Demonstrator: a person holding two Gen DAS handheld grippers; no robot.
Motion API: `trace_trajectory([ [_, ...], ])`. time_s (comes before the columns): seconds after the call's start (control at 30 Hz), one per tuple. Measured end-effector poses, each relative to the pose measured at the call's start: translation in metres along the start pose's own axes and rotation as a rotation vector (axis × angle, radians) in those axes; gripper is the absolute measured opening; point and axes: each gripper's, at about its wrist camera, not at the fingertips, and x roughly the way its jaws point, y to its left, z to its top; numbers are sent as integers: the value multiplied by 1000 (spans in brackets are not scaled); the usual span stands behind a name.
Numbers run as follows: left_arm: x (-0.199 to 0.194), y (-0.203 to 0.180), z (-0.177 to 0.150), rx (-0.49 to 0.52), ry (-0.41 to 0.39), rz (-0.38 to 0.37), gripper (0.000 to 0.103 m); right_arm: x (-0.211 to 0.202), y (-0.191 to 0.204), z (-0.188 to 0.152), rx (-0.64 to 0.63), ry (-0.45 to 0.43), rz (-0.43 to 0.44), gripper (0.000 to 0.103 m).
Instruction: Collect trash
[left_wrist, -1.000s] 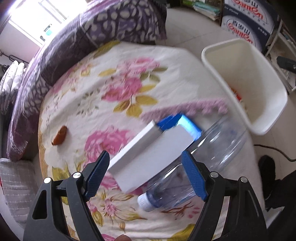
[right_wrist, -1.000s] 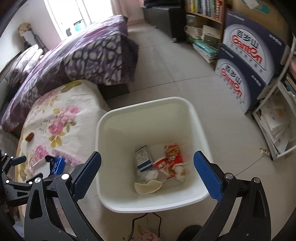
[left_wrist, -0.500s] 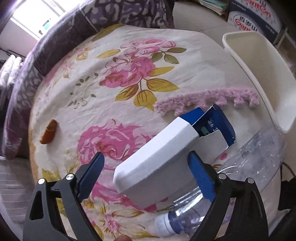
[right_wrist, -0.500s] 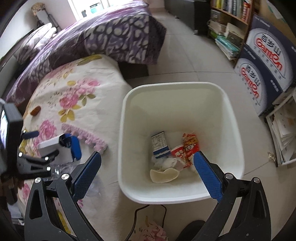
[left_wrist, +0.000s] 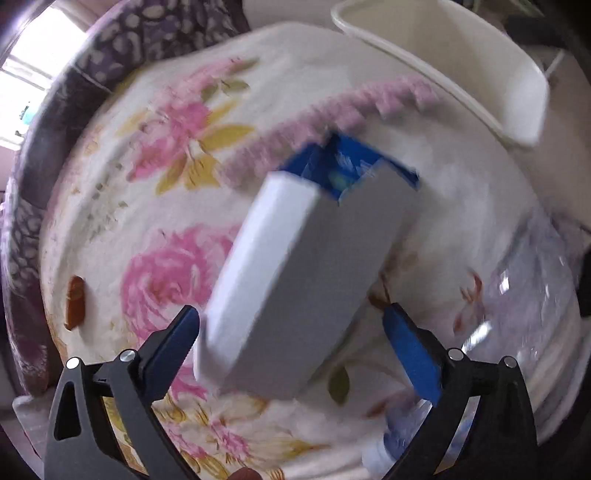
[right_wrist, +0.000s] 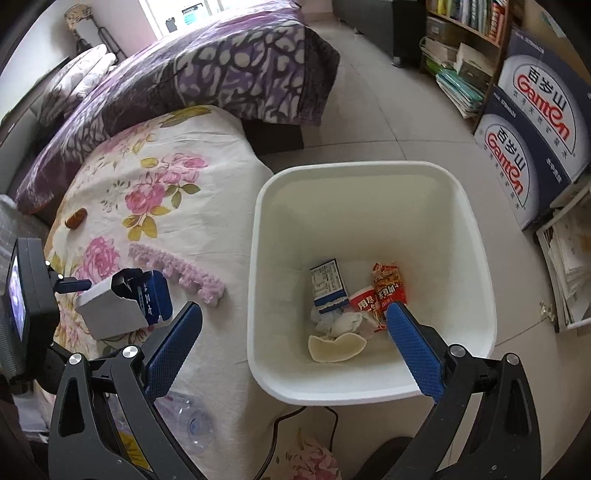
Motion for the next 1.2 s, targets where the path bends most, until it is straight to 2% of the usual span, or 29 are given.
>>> trace_trajectory([
  [0.07,5,8,9,-62,8,63,97,5,-1,-1,7,28,11,96],
  [0.17,7,19,8,-119,-8,-14,91,8,3,-6,-11,64,71,96],
  [0.2,6,23,6,-142,-18,-64,79,9,6,-7,-28,69,99,96],
  [0.23,6,26,4,-163,-21,-76,73,8,10,-8,-57,73,126,96],
  [0.27,6,32,1,-182,-19,-56,71,8,18,-10,-106,75,158,96],
  [0.37,5,42,-9,-258,-18,-64,59,6,43,-15,-247,73,266,96],
  [0.4,5,47,-13,-283,-11,-59,58,6,58,-20,-330,80,306,96],
  [0.43,5,52,-17,-311,-4,-59,58,6,65,-23,-378,82,320,96],
  [0.5,5,63,-28,-371,15,-59,58,6,93,-40,-552,88,345,96],
  [0.57,2,71,-40,-417,21,-65,58,9,118,-61,-709,134,384,96],
  [0.67,-8,73,-57,-419,9,-101,58,19,145,-86,-867,186,382,96],
  [0.73,-14,71,-69,-404,13,-94,58,26,158,-99,-944,210,359,96],
  [0.9,-20,76,-101,-415,36,-86,58,43,170,-115,-986,237,299,93],
  [0.93,-19,79,-109,-424,46,-86,58,43,174,-116,-999,204,274,89],
  [1.0,-12,79,-121,-443,74,-89,59,41,178,-115,-995,182,262,73],
  [1.03,-8,81,-129,-449,93,-93,60,39,178,-113,-980,176,269,69],
  [1.13,5,83,-150,-475,148,-87,63,39,178,-102,-910,154,264,66],
  [1.2,2,83,-165,-517,125,-111,63,38,177,-99,-883,139,258,65],
])
